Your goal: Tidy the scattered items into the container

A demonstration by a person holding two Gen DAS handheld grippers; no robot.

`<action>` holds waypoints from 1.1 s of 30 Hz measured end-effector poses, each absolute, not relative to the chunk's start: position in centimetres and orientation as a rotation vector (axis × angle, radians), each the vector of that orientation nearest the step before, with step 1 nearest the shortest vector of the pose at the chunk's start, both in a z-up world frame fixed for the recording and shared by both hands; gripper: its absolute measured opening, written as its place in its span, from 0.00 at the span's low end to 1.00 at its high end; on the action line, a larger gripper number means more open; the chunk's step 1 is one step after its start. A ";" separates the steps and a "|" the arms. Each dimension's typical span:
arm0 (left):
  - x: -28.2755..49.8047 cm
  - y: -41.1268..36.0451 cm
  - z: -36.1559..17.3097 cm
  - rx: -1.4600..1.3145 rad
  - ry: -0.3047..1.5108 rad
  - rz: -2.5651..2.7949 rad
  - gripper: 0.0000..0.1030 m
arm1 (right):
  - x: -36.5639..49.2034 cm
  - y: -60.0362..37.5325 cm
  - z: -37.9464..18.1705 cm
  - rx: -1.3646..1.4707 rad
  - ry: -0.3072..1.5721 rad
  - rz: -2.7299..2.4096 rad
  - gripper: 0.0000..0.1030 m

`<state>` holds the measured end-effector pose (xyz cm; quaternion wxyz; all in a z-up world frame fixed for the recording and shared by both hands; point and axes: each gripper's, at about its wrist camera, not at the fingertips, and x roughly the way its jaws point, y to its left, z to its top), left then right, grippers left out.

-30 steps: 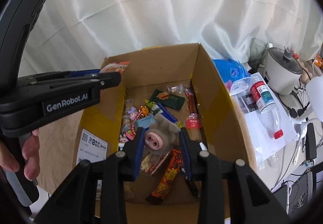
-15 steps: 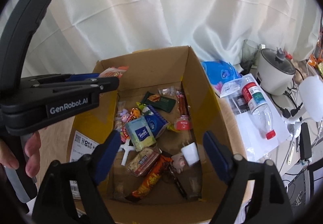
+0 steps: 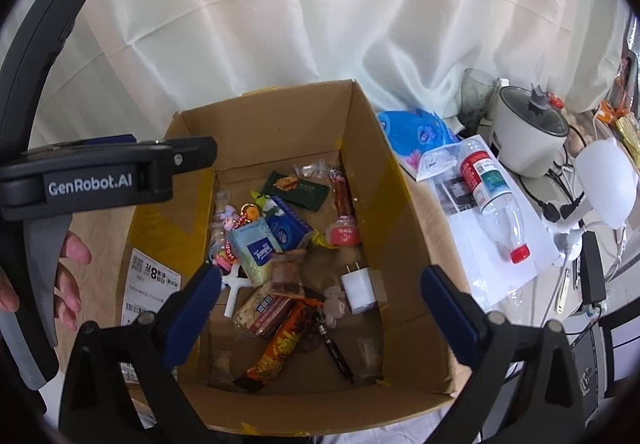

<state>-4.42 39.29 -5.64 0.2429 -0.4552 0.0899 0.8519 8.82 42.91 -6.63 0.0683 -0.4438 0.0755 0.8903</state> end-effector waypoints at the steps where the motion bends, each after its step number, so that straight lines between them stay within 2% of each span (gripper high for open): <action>1: -4.5 39.0 -5.5 -1.247 0.238 2.333 1.00 | 8.8 42.7 -6.5 -1.338 0.225 2.682 0.98; 8: -4.2 34.4 -3.5 -1.237 0.193 2.400 1.00 | 8.4 39.4 -4.5 -1.310 0.185 2.744 0.98; 21: -3.4 18.9 -0.2 -1.277 0.055 2.615 1.00 | 5.8 30.5 0.3 -1.218 0.196 2.847 1.00; 25: -2.5 15.0 0.1 -1.277 0.129 2.687 1.00 | 5.1 26.7 1.9 -1.191 0.148 2.896 1.00; 33: -0.1 7.1 1.0 -1.279 0.005 2.797 1.00 | 4.9 19.7 3.5 -1.177 0.032 2.962 1.00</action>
